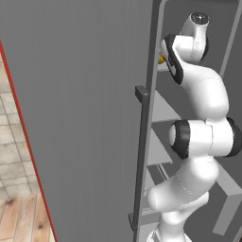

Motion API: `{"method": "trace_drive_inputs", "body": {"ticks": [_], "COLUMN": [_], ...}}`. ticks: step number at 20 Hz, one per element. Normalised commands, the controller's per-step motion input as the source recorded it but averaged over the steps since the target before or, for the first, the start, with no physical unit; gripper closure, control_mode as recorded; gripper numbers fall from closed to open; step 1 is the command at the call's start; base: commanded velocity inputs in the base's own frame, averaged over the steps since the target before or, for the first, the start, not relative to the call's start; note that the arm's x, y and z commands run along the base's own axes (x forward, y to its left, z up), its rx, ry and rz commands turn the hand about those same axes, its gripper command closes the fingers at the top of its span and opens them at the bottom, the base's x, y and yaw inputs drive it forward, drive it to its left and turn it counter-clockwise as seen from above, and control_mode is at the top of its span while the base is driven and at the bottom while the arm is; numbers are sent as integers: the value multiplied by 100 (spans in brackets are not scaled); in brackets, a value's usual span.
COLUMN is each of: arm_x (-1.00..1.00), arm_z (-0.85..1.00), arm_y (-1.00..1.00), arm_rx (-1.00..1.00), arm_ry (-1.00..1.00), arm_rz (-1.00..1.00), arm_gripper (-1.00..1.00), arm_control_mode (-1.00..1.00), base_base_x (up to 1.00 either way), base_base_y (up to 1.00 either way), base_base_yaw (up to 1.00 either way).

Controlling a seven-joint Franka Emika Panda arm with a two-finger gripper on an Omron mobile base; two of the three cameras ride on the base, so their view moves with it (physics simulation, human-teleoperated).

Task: Take the oranges from the second highest rack and move them to the highest rack where the bell pepper and steak are located, to maximize freezer space. Close the freezer door after rearranging.

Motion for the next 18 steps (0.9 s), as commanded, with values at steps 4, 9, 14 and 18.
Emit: {"method": "trace_drive_inputs", "body": {"ticks": [4,9,14,18], "arm_x": [-88,-100,-100,-100], "arm_z": [0,0,6,3], "arm_y": [0,7,36,61], "arm_rx": [0,0,0,0], "arm_ry": [0,0,0,0], "arm_rz": [1,3,6,9], "arm_gripper": [-100,-100,-100,-100], "arm_control_mode": [-100,-100,-100,-100], "base_base_x": [0,0,0,0], "base_base_y": [0,0,0,0], "base_base_yaw": [0,0,0,0]}}
